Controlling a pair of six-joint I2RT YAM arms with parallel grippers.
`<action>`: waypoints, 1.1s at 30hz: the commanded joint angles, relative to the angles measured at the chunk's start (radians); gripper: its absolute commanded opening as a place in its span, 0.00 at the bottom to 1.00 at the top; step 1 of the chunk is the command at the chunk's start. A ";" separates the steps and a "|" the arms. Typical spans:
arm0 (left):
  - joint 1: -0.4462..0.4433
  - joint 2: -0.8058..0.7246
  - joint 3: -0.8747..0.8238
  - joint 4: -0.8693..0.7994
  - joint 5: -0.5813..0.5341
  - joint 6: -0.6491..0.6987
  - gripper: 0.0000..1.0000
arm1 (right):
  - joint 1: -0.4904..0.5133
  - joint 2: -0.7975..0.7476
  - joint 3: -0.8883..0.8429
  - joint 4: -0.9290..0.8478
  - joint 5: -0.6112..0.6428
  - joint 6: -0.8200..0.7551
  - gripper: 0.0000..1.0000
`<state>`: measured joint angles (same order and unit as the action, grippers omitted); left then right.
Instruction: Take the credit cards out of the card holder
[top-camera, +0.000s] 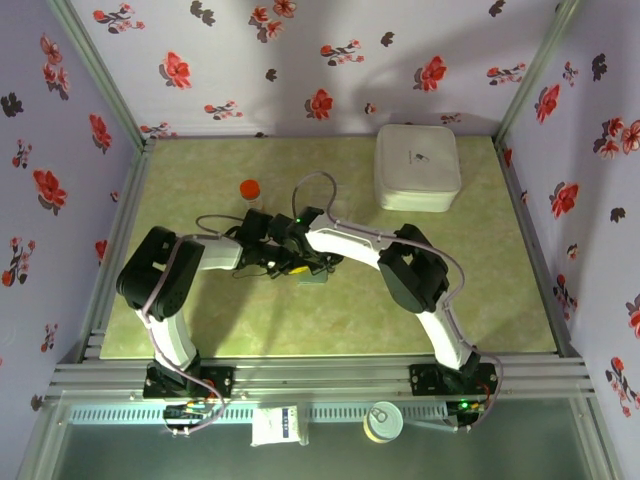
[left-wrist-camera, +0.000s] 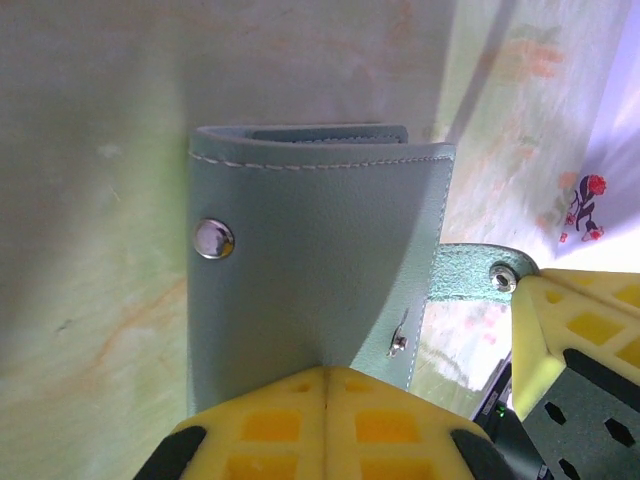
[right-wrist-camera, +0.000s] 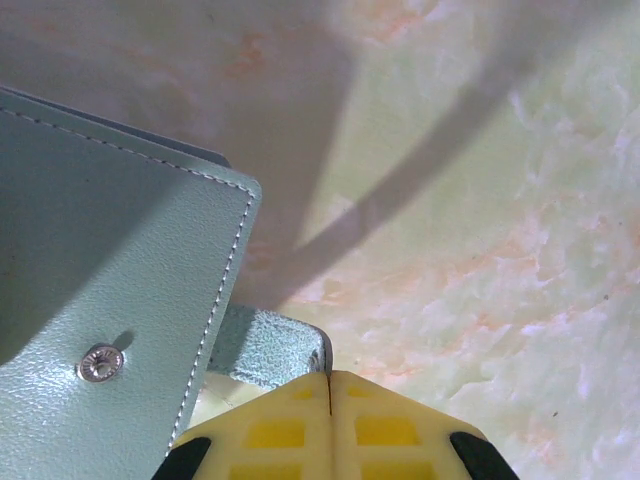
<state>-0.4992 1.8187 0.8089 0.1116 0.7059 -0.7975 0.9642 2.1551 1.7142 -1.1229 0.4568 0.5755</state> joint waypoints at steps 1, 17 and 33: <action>0.007 0.081 -0.071 -0.236 -0.173 0.043 0.00 | -0.001 -0.052 -0.010 0.016 0.001 0.005 0.00; -0.004 -0.080 -0.031 -0.042 -0.032 -0.151 0.08 | -0.160 -0.315 -0.446 0.549 -0.405 0.214 0.23; -0.010 -0.093 -0.025 0.056 -0.031 -0.230 0.11 | -0.200 -0.257 -0.498 0.670 -0.480 0.229 0.21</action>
<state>-0.5041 1.7542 0.7925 0.1455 0.6811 -1.0050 0.7700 1.8713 1.2266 -0.4770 -0.0093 0.7876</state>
